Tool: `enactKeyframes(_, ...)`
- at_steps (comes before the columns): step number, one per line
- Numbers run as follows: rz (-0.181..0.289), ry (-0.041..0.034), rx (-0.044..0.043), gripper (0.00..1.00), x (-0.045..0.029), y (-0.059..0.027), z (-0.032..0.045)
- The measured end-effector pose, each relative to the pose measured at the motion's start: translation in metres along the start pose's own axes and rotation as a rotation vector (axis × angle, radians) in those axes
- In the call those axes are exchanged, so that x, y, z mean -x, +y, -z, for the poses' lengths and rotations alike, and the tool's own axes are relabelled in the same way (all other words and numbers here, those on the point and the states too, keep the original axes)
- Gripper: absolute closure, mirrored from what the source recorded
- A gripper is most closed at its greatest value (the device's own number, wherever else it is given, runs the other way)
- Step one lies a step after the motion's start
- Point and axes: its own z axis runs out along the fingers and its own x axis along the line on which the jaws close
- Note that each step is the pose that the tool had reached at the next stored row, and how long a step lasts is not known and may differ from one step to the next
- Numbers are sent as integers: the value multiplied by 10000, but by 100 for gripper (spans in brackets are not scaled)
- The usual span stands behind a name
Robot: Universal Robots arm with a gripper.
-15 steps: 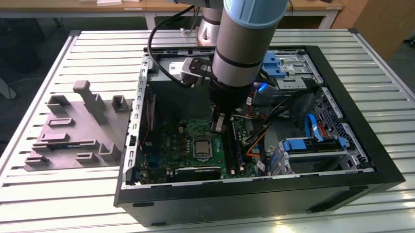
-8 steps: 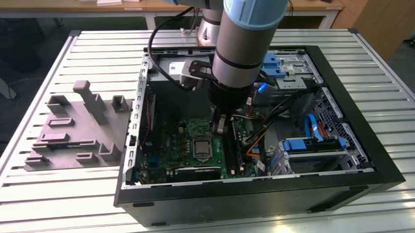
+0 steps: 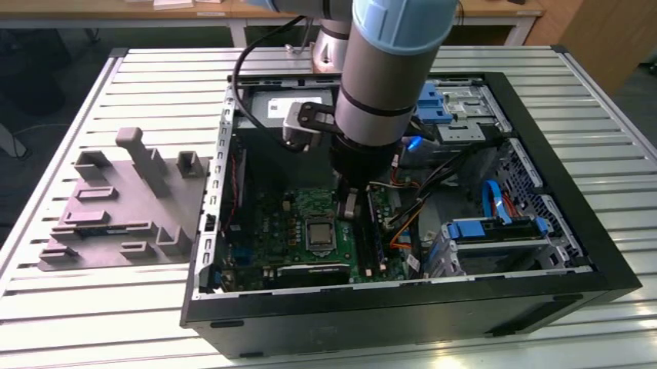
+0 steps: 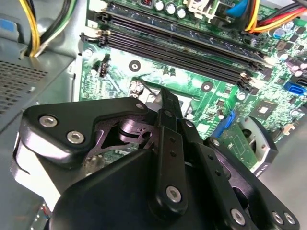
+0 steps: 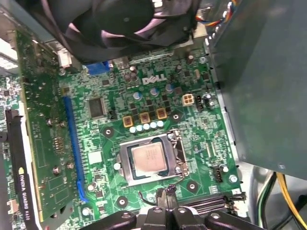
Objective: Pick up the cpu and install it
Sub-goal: 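Install the first cpu locking lever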
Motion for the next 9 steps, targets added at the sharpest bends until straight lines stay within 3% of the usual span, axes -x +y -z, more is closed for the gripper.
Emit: enactKeyframes(9,459,45,-13,89,-49,-7,-27)
